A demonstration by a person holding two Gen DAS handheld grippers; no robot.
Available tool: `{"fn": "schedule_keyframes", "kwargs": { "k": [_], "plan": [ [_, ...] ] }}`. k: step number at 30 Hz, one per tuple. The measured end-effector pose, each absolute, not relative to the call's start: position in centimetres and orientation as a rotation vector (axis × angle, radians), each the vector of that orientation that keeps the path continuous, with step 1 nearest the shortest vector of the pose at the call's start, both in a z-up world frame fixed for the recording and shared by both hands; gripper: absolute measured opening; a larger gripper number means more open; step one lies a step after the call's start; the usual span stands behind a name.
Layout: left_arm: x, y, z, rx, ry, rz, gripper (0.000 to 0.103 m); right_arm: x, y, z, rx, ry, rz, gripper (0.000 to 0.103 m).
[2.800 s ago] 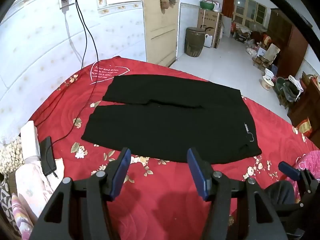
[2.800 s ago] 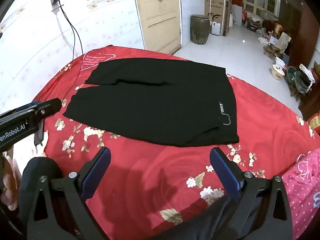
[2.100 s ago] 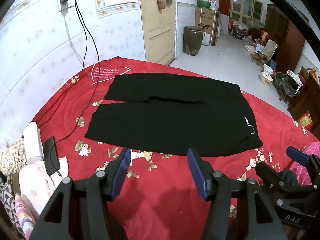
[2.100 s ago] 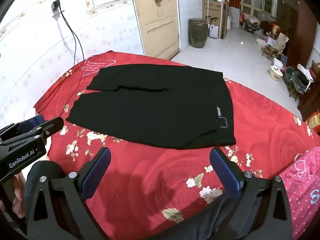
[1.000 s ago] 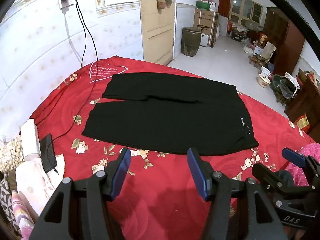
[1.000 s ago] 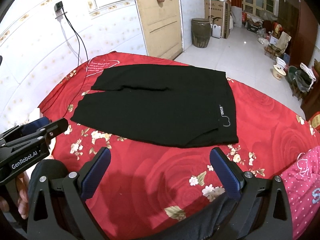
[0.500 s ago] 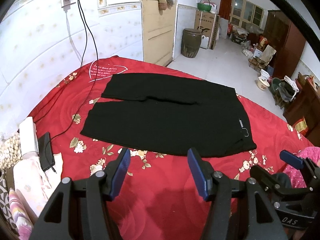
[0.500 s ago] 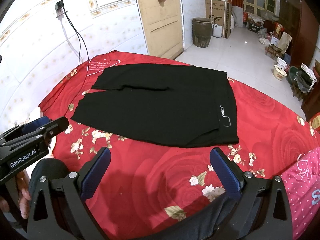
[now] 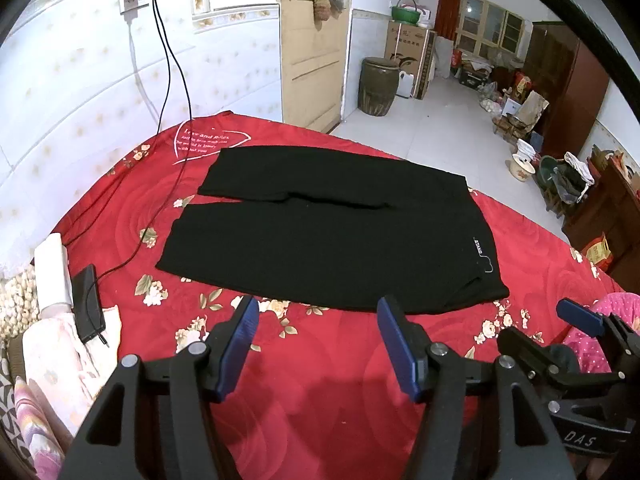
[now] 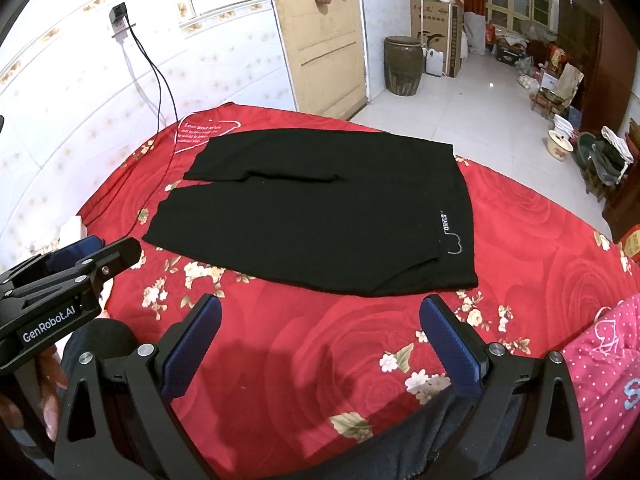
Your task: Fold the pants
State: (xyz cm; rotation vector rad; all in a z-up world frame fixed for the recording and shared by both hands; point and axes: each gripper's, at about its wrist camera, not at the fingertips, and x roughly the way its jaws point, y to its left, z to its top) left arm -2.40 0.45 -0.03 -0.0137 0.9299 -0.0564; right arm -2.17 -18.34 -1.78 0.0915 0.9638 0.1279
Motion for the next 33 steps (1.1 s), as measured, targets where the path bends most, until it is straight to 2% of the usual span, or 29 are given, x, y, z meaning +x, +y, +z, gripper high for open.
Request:
{"fn": "schedule_keyframes", "kwargs": {
  "k": [33],
  "plan": [
    [-2.57,0.00,-0.94,0.002,0.948,-0.045,0.064,-2.22,-18.62,-2.27,0.116,0.972,0.135,0.099]
  ]
}}
